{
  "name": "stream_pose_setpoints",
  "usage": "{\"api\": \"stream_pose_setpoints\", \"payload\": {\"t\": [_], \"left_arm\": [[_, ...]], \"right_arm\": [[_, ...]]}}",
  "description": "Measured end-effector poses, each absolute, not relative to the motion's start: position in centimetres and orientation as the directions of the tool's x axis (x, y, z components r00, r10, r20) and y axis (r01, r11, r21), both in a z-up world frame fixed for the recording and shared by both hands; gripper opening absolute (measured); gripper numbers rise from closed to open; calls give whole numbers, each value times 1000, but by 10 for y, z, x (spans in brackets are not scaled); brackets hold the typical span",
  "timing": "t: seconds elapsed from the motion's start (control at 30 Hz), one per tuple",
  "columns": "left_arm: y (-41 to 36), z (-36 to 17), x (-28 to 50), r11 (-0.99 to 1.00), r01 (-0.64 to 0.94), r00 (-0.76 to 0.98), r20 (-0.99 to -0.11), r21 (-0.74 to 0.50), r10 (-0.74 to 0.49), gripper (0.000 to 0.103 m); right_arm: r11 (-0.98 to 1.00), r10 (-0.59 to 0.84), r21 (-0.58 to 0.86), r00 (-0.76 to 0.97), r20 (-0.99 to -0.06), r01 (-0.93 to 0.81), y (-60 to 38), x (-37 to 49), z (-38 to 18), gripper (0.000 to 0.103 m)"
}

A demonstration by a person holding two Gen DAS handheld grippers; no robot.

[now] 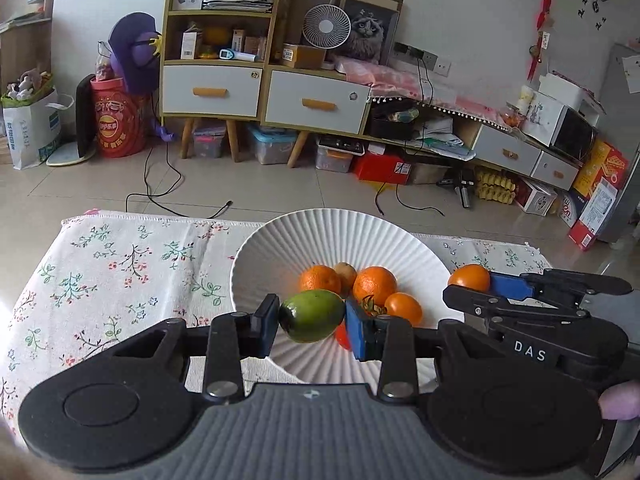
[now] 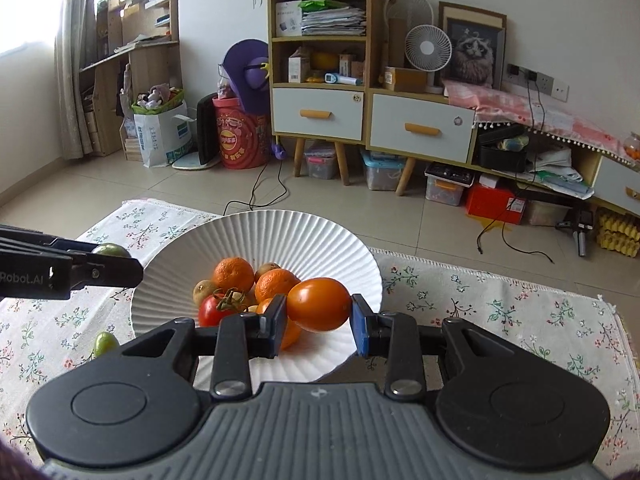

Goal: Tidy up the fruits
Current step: 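Carry the green and orange tomatoes over the white bowl with both tools, then open both tools to release the tomatoes into the bowl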

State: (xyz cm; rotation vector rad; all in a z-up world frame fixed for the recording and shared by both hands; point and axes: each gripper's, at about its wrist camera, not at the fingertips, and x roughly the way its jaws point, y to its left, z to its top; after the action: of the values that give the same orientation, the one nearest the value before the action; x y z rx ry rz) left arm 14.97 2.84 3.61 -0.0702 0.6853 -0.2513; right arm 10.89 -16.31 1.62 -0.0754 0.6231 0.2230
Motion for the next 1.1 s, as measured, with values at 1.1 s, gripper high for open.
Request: {"api": "stream_pose_setpoints", "payload": {"t": [1.1], "left_arm": [[-2, 12, 245, 964, 218, 603, -756, -152, -255, 26]], "right_arm": [[931, 288, 14, 707, -646, -366, -176, 142, 0, 31]]}}
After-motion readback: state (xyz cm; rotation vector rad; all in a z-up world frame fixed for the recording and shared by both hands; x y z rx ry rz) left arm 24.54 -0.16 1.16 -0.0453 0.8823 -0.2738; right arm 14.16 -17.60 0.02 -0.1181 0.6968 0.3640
